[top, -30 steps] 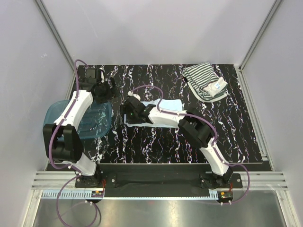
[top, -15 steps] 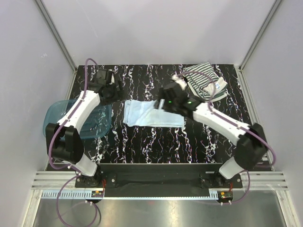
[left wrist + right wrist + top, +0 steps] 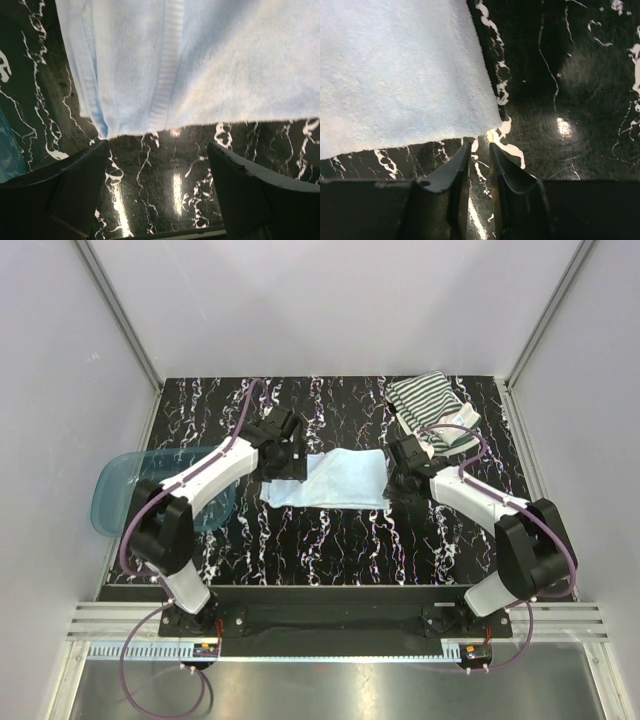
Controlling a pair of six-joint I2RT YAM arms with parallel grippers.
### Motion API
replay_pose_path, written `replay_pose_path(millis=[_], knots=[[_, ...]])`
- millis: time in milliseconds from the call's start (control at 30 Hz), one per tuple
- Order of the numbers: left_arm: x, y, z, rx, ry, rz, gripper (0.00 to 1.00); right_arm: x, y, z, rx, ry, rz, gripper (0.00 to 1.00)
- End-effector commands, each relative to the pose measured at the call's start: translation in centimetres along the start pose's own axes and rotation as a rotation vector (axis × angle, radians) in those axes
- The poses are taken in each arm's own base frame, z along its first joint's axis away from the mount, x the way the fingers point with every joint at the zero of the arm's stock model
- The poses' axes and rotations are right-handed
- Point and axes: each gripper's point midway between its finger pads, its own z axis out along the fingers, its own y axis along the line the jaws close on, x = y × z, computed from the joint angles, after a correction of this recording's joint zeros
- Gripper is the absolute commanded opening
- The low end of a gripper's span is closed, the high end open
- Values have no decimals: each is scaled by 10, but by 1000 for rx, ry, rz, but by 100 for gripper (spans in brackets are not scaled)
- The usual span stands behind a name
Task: Roll the towels
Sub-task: Fold the towel
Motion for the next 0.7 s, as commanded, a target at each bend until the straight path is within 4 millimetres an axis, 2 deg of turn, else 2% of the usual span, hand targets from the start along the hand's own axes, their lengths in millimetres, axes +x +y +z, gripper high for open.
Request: replay_pose_path(millis=[0,33,67,100,133,167,200,267,300,467,567,600,667], knots=[[-39,8,3,-95,-74,-22,85,-28,25,-6,-55,-60,-35,29],[-46,13,6,-137,-83,-22,85,-27,20,-6,-30,-51,-43,30],[-46,17,18,-169,-57,-12,85,-29,19,-4,-14,-51,-47,33],[-46,20,21,-192,-40,-8,84,-32,15,-3,12,-59,-45,36],[-59,21,21,-201,-63,-17,83,-32,12,-2,27,-52,-45,41],[-60,23,30,-213,-49,-15,82,-32,11,0,33,-49,-52,44],[-66,24,33,-203,-54,-23,79,-33,10,1,41,-50,-53,50],[-75,25,42,-200,-52,-24,76,-29,4,8,63,-30,-64,51],[-79,27,46,-199,-54,-30,71,-28,5,11,62,-24,-71,54],[-89,35,75,-202,-27,-24,69,-15,0,32,60,36,-90,56],[-95,37,83,-196,-31,-22,68,-8,-1,42,63,67,-93,55],[-95,38,87,-192,-25,-25,68,-7,-2,44,63,72,-92,53],[-94,39,96,-192,-9,-23,64,-5,-1,47,59,79,-95,45]])
